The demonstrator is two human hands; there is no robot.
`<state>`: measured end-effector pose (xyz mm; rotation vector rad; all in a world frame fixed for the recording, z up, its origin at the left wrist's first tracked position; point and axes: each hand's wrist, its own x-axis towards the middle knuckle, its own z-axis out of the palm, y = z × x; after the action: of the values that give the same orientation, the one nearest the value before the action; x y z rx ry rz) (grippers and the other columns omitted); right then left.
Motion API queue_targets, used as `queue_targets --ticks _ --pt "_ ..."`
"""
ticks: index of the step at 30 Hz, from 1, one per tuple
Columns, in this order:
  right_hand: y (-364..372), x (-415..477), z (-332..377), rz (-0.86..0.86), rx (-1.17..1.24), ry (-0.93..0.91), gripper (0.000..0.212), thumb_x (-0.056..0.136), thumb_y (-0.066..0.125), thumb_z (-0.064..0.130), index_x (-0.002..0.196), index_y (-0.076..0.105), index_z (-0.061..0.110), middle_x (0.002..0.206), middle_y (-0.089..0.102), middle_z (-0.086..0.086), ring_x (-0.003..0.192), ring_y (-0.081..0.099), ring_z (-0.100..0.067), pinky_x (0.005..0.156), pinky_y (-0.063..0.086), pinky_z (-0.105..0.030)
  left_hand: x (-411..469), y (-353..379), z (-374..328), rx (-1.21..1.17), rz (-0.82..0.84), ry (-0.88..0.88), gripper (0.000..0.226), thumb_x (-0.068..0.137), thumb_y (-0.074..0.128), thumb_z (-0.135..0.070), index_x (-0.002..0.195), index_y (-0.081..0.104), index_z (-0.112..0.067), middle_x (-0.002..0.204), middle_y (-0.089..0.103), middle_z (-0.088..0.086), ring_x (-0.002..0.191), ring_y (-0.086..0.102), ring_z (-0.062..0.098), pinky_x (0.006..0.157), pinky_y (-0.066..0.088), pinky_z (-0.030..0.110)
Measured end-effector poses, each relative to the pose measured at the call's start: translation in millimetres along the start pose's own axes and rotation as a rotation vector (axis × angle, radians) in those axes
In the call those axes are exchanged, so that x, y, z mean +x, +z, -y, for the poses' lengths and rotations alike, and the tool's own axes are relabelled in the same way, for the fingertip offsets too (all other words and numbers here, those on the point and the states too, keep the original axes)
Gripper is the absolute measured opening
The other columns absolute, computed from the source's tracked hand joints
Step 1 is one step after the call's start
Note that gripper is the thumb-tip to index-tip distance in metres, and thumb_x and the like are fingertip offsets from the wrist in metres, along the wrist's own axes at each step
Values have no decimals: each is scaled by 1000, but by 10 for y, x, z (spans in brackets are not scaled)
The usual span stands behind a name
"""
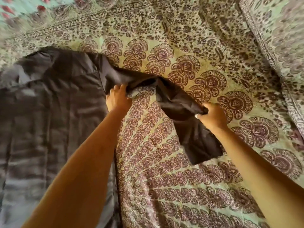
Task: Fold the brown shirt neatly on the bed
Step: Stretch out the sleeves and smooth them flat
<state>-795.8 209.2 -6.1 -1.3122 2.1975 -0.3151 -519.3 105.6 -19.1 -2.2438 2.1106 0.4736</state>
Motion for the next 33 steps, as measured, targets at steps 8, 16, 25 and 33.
queue_targets --ticks 8,16,25,33 --pt "-822 174 -331 -595 -354 -502 26 63 52 0 84 59 13 88 52 -17 85 42 -31 69 27 -39 99 -25 4 -98 -185 130 36 69 65 -5 104 64 -14 111 60 15 107 54 35 92 35 39" --pt "-333 191 -819 -184 -463 -315 35 62 66 3 96 64 9 90 60 -17 79 57 -39 69 46 -44 54 185 13 -30 195 269 66 82 52 -18 142 33 -35 157 14 0 145 10 22 116 5 47" --pt "172 885 500 -243 -255 -388 30 84 50 12 112 58 10 114 57 -15 105 52 -37 86 40 -46 374 -107 63 -641 45 147 39 92 45 -9 129 56 -16 143 46 3 131 42 13 103 28 10" --pt "418 1420 648 -312 -258 -148 27 87 52 29 105 53 8 119 50 -21 116 41 -41 94 34 -50 1098 -53 544 -72 32 -61 53 98 30 -45 148 15 -35 159 3 1 146 1 20 116 0 46"
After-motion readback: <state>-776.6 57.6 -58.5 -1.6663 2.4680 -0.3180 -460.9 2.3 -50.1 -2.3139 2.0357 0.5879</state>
